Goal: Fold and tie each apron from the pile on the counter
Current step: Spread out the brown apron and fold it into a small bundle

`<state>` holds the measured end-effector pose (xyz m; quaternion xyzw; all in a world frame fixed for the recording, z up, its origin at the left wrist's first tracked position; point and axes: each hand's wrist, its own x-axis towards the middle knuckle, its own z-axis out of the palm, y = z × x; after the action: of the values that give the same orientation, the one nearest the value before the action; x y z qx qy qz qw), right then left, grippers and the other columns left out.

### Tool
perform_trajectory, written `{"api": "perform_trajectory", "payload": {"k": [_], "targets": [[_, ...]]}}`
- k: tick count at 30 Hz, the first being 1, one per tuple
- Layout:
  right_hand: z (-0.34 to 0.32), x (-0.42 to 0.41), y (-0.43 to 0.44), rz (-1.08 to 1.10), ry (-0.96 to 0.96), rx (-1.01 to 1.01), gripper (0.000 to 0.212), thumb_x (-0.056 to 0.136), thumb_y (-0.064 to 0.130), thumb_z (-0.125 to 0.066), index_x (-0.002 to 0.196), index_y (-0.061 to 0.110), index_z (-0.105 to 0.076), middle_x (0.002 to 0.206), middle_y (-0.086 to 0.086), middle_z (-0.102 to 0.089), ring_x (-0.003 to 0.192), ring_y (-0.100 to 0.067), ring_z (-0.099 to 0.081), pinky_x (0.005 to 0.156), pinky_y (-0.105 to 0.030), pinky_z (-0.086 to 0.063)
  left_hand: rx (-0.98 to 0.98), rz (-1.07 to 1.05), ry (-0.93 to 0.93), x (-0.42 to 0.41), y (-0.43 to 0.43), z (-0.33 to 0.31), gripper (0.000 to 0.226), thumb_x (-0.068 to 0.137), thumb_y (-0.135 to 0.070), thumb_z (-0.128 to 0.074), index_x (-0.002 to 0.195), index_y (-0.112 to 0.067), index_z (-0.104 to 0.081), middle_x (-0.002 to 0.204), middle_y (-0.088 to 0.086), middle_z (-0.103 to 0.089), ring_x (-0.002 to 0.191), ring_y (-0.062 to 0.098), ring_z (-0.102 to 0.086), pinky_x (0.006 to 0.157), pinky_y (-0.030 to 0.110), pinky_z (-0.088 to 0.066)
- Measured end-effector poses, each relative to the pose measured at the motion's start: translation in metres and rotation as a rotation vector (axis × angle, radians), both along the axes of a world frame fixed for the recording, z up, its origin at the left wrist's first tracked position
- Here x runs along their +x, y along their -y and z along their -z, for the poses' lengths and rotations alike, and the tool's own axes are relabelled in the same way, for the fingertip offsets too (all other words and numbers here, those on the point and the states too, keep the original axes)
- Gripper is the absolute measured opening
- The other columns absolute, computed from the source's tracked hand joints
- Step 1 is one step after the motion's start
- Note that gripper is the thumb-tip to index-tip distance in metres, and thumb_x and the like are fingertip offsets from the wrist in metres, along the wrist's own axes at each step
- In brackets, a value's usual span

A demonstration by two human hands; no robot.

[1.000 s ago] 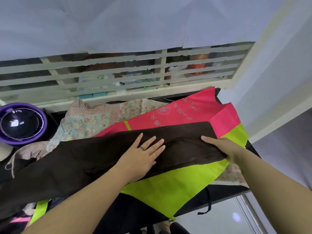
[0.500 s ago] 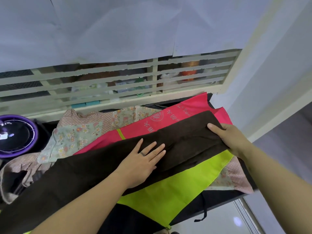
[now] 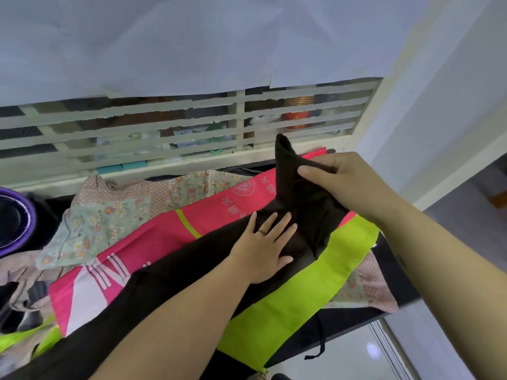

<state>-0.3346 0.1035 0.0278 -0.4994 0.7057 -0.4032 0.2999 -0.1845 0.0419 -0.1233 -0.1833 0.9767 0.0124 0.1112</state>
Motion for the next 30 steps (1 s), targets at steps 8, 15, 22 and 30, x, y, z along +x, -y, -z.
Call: {"api": "perform_trajectory", "payload": {"k": [8, 15, 22, 30], "targets": [[0.047, 0.096, 0.008, -0.180, 0.007, -0.054, 0.007, 0.089, 0.012, -0.065, 0.094, 0.017, -0.064, 0.075, 0.018, -0.063, 0.065, 0.015, -0.055, 0.066, -0.005, -0.039, 0.148, -0.105, -0.587, 0.148, -0.003, -0.006, 0.032, 0.094, -0.024, -0.044, 0.115, -0.020, -0.067, 0.115, -0.007, -0.065, 0.105, 0.005, -0.059, 0.100, 0.026, -0.042], [0.093, 0.157, -0.001, -0.297, -0.097, -0.019, 0.017, 0.089, 0.021, -0.066, 0.105, 0.016, -0.068, 0.088, 0.010, -0.070, 0.085, -0.001, -0.063, 0.075, -0.014, -0.047, 1.074, -1.016, -0.890, 0.212, -0.015, -0.013, 0.030, 0.100, -0.006, -0.045, 0.103, -0.029, -0.064, 0.096, -0.005, -0.072, 0.089, 0.013, -0.067, 0.076, 0.022, -0.054], [0.134, 0.201, -0.008, -0.394, -0.271, 0.015, 0.017, 0.091, 0.029, -0.063, 0.107, 0.024, -0.066, 0.070, 0.007, -0.066, 0.057, -0.013, -0.057, 0.060, -0.028, -0.047, 1.701, -1.318, -1.079, 0.212, -0.011, -0.003, 0.058, 0.097, -0.057, -0.026, 0.122, -0.018, -0.061, 0.119, 0.004, -0.064, 0.111, 0.025, -0.058, 0.096, 0.044, -0.044], [0.149, 0.228, 0.000, -0.291, -0.435, -0.010, 0.036, 0.091, 0.036, -0.060, 0.125, 0.024, -0.059, 0.073, 0.005, -0.062, 0.079, -0.015, -0.056, 0.090, -0.016, -0.026, 1.676, -1.332, -1.111, 0.212, -0.009, 0.000, 0.049, 0.087, -0.059, -0.048, 0.115, -0.021, -0.063, 0.111, 0.005, -0.069, 0.106, 0.025, -0.063, 0.091, 0.044, -0.051]]}}
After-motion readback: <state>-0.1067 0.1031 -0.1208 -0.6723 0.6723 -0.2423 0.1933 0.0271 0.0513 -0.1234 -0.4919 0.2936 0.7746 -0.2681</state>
